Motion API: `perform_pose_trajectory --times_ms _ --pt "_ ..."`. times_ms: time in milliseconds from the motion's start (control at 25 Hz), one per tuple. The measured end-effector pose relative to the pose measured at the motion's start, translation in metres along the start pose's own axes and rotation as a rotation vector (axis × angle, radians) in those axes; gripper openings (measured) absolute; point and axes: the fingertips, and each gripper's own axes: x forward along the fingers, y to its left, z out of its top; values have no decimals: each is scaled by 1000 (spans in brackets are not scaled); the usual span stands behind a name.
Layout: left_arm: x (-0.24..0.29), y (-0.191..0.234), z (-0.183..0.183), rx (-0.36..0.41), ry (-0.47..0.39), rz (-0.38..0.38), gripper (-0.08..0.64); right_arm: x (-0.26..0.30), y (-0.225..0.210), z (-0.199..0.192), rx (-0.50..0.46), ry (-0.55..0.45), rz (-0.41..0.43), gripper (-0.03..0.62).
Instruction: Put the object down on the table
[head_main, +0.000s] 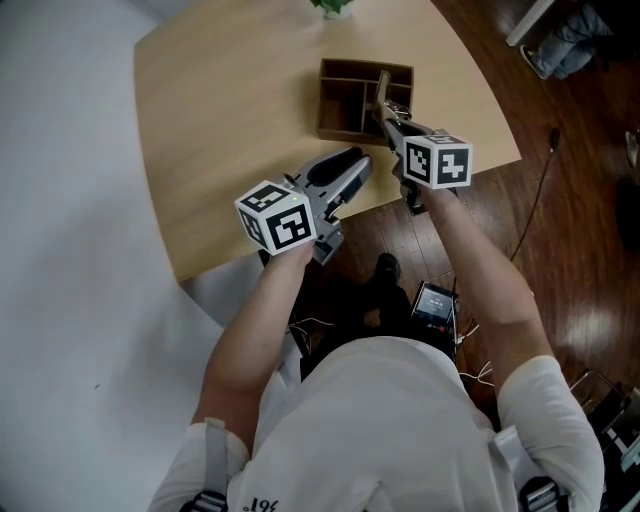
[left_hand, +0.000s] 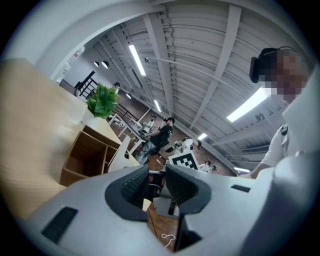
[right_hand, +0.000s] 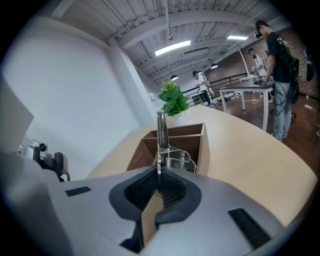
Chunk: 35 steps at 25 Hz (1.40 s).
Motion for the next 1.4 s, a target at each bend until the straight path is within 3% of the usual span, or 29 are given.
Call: perform_pose_trajectory --times_ms 280,560,640,1400 --pt "4 4 -8 -11 18 -2 81 9 0 -12 -8 38 -5 6" --pt "6 6 -12 -22 17 -11 81 6 -5 -15 60 29 -7 8" --pt "6 6 -12 -26 15 -13 81 3 -8 -12 78 9 -18 51" --pt "0 1 -11 -2 -14 12 81 -29 -10 -5 53 -41 -44 63"
